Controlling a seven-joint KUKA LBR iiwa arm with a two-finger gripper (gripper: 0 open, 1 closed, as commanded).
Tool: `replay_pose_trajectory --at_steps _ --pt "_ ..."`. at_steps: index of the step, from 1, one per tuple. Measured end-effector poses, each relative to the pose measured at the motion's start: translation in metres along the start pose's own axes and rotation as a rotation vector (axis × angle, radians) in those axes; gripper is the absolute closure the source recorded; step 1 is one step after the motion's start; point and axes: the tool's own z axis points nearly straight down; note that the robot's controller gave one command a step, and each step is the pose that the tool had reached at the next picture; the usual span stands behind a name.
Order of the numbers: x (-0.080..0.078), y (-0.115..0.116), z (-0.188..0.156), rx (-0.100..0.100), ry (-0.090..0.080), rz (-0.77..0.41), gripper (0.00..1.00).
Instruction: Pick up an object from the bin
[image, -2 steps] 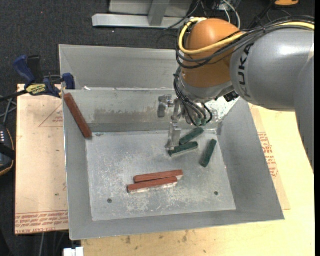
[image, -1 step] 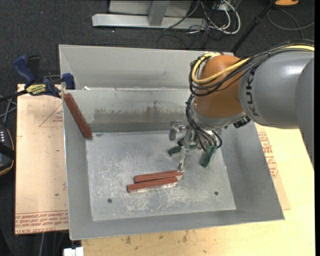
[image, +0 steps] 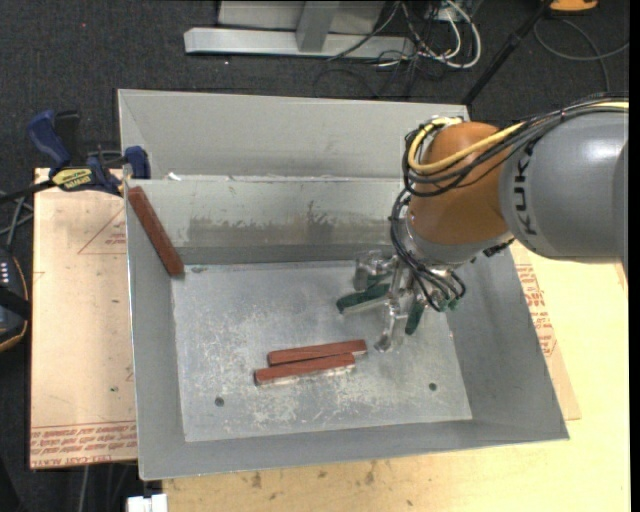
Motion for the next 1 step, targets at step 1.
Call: replay_pose_trajectory --at_steps 1 --pt "-0.0179 0.0063 0.0298 0.004 -0.01 -0.174 0.0"
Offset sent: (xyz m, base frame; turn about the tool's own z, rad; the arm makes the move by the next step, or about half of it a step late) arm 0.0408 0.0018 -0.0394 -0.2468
